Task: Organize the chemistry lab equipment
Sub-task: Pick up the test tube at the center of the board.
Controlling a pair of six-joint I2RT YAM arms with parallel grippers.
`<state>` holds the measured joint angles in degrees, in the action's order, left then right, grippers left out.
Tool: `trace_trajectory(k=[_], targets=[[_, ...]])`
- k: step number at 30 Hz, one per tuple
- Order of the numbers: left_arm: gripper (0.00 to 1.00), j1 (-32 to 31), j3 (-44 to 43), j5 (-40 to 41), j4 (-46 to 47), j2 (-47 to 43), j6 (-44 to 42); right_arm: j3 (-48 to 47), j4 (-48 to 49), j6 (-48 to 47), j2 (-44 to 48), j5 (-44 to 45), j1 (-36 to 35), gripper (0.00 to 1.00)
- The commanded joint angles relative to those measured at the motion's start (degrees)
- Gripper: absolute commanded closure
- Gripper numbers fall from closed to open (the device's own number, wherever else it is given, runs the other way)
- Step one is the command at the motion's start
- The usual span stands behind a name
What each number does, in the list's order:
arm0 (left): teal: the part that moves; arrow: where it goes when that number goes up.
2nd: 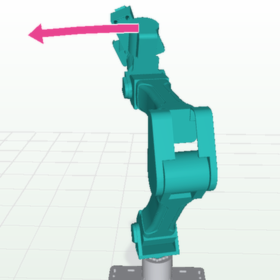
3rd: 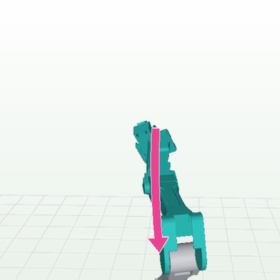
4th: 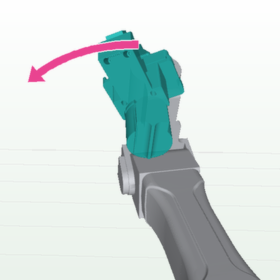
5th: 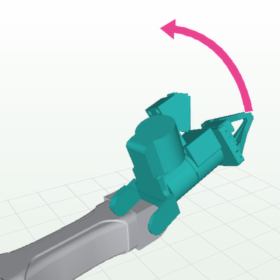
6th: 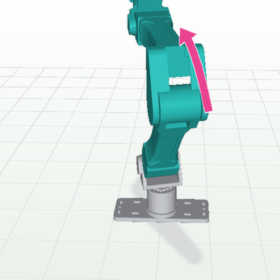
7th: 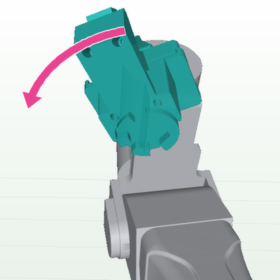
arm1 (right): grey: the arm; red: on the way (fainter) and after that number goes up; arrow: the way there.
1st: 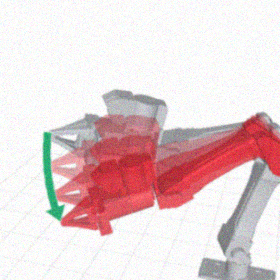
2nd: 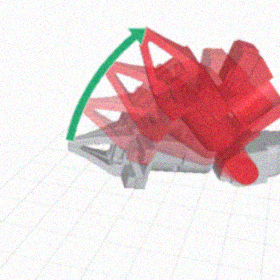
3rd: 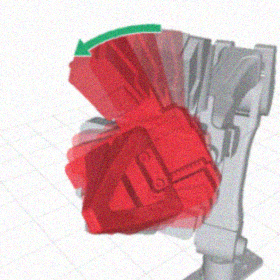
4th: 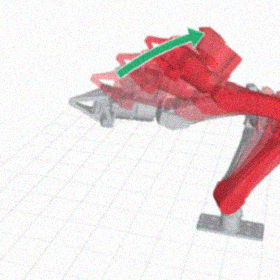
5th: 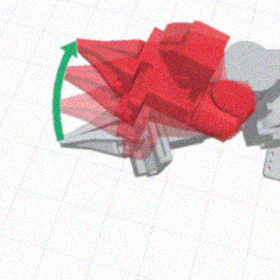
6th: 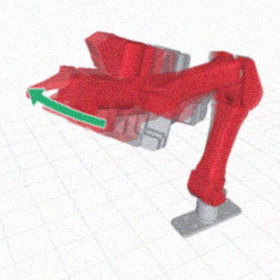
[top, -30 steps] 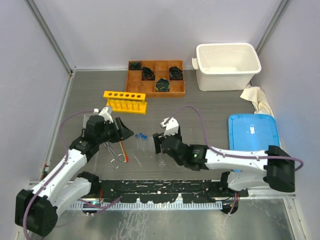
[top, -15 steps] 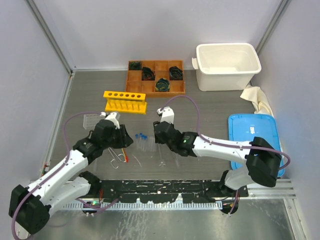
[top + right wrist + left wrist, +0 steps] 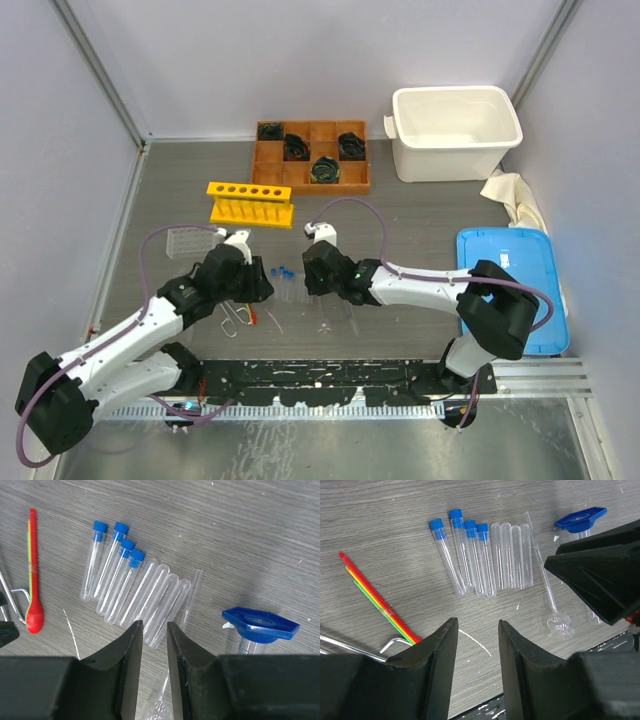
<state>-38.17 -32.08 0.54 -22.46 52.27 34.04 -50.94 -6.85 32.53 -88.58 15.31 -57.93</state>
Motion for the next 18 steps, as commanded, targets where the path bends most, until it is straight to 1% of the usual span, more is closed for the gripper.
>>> trace_trajectory(k=[1, 2, 9, 11, 18], targets=[[0.61, -1.1, -1.8, 1.5, 3.3, 0.4, 0.2, -0.6, 2.6, 2.0, -1.1, -2.1, 1.2, 0.69], [0.61, -1.4, -1.8, 1.6, 3.3, 0.5, 0.3, -0.5, 2.7, 2.1, -1.5, -2.2, 1.3, 0.71], [0.62, -3.5, -2.2, 2.9, 3.5, 2.0, 0.5, -0.8, 2.9, 2.1, -4.6, -2.2, 1.9, 0.72], [0.62, -4.0, -2.4, 3.2, 3.4, 2.5, 0.4, -1.2, 2.9, 2.1, -5.4, -4.5, 2.1, 0.72], [0.62, -5.4, -2.7, 4.3, 3.5, 3.1, 0.4, -1.5, 3.0, 2.1, -6.6, -5.4, 2.3, 0.72]])
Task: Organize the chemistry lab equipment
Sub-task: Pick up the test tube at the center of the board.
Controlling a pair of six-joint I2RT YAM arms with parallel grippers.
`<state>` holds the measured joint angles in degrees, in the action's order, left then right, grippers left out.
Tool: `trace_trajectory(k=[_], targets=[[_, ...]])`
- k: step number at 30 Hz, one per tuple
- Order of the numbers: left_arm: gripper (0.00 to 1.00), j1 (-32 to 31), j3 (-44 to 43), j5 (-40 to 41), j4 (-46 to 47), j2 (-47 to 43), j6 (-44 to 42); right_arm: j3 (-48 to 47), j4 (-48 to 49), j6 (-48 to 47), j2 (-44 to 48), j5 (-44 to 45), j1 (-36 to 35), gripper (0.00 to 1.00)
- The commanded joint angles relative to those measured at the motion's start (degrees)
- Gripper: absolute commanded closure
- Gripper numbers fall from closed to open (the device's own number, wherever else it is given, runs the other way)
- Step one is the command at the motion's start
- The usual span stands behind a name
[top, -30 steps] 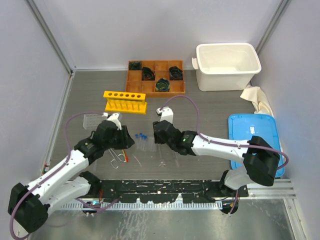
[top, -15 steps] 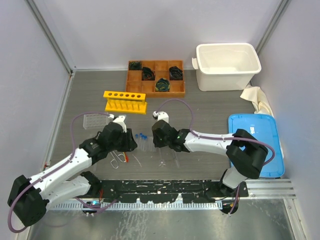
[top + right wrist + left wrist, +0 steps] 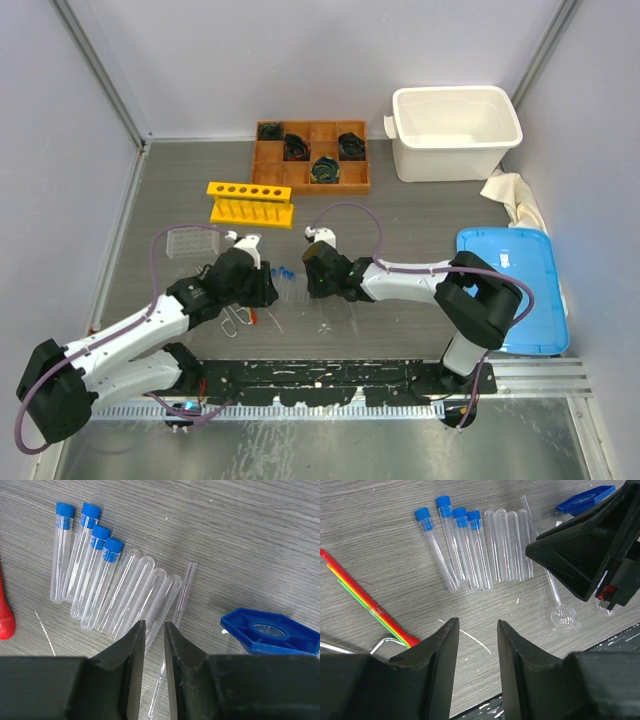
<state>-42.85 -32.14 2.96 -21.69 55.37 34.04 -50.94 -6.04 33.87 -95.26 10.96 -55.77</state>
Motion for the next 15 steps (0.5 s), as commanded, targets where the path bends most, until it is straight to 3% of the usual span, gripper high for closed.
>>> trace_trajectory(k=[1, 15], targets=[[0.62, -0.9, -2.7, 1.9, 2.9, 0.1, 0.3, -1.6, 2.1, 0.7, -0.2, -1.2, 0.2, 0.72], [0.59, -1.9, -2.9, 3.2, 2.4, 0.3, 0.3, -3.0, 1.2, 1.0, -3.5, -1.7, 0.2, 0.74]])
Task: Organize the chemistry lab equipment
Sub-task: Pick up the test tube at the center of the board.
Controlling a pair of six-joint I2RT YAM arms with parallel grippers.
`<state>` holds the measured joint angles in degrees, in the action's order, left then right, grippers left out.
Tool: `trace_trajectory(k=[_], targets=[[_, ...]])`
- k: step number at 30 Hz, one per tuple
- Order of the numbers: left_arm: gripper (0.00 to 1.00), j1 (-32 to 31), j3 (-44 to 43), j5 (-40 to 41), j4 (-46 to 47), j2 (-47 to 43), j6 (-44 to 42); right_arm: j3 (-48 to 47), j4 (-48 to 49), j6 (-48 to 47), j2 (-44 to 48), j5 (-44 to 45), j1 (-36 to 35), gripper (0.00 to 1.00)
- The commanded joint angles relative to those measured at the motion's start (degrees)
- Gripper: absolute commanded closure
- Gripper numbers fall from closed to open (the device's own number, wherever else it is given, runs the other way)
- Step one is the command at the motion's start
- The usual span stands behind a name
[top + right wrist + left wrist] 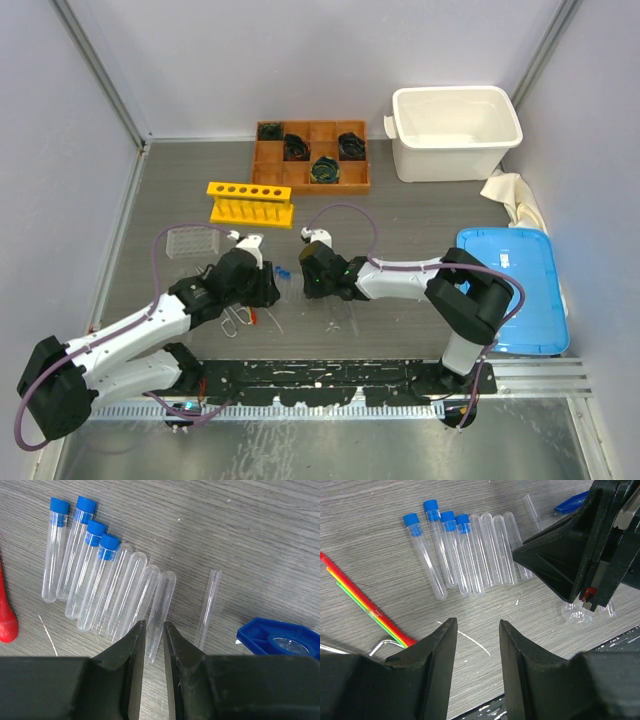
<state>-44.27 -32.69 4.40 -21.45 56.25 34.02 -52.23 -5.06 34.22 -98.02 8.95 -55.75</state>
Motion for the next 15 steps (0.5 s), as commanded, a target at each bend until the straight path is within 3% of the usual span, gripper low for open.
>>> trace_trajectory(k=[1, 10, 15], targets=[[0.59, -0.5, -2.4, 1.9, 2.1, -0.6, 0.3, -1.8, -0.3, 0.7, -0.8, 0.4, 0.1, 0.75], [0.59, -0.9, -2.7, 1.8, 2.4, 0.0, 0.6, -0.8, -3.3, 1.3, 0.9, 2.4, -0.6, 0.60], [0.59, -1.2, -2.9, 1.6, 2.8, 0.5, 1.0, -1.6, -5.4, 1.2, -0.1, 3.0, -2.1, 0.60]])
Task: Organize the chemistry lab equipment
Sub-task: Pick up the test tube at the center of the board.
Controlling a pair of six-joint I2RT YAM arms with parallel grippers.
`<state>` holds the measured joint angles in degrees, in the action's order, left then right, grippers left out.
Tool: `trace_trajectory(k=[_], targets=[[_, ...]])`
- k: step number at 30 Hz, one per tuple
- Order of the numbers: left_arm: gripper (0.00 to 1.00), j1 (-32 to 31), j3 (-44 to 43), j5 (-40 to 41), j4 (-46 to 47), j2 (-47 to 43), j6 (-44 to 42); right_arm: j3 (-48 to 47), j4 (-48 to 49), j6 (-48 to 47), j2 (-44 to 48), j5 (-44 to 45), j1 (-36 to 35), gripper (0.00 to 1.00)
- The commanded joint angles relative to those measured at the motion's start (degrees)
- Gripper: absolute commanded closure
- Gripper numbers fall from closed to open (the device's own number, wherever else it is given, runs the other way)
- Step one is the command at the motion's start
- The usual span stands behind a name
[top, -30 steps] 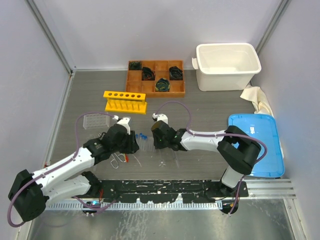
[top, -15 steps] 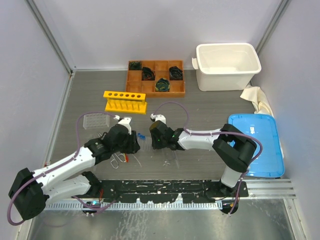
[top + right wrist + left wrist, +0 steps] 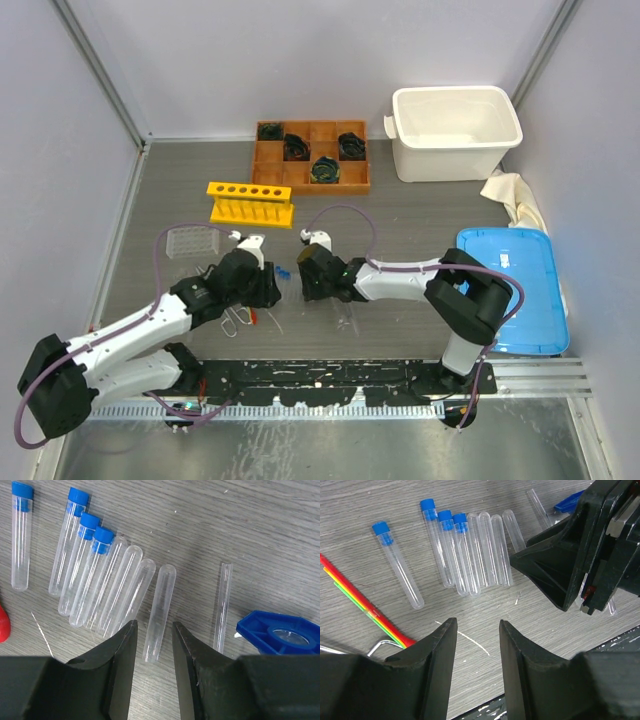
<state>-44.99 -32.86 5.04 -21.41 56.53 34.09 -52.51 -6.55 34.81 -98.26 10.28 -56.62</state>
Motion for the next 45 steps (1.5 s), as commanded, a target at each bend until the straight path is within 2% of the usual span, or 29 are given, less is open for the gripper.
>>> trace_trajectory(k=[1, 5, 8, 13, 18, 22, 24, 27, 36, 42, 45], targets=[[0.59, -0.5, -2.7, 1.0, 2.8, 0.3, 1.0, -1.4, -4.3, 0.6, 0.0, 3.3, -1.6, 0.60], [0.59, -0.7, -2.7, 1.3, 3.0, 0.7, 1.0, -1.5, -6.0, 1.4, -0.4, 5.8, -3.0, 0.61], [0.58, -0.8, -2.7, 1.4, 3.3, 1.4, 1.1, -0.8, -6.7, 2.1, -0.2, 7.7, -3.7, 0.66], [0.52, -0.8, -3.0, 1.6, 4.3, 3.0, 1.1, 1.1, -6.3, 2.7, -0.2, 8.8, -3.8, 0.71], [0.47, -0.8, -3.9, 1.0, 5.2, 4.9, 1.1, 2.3, -5.3, 3.2, -1.2, 9.1, -3.9, 0.71], [0.46, -0.8, -4.4, 0.1, 5.8, 6.5, 1.5, 2.7, -4.8, 3.5, -1.9, 9.3, -3.9, 0.73], [0.47, -0.8, -4.6, -0.1, 6.1, 7.1, 1.7, 2.7, -4.7, 3.5, -2.0, 9.4, -3.9, 0.79], [0.47, -0.7, -4.6, -0.1, 6.4, 7.6, 2.0, 3.4, -4.7, 4.1, -0.9, 10.9, -4.1, 0.96], [0.49, -0.9, -5.7, 0.1, 8.0, 8.8, 4.5, 6.0, -5.3, 4.7, 7.4, 17.0, -5.9, 0.99], [0.52, -0.9, -7.4, -1.8, 10.1, 8.0, 5.9, 7.2, -6.4, 3.9, 14.3, 27.1, -12.6, 0.99], [0.58, -0.8, -8.9, -2.7, 10.3, 7.1, 5.9, 8.9, -5.6, 4.3, 17.0, 31.7, -15.4, 0.99]])
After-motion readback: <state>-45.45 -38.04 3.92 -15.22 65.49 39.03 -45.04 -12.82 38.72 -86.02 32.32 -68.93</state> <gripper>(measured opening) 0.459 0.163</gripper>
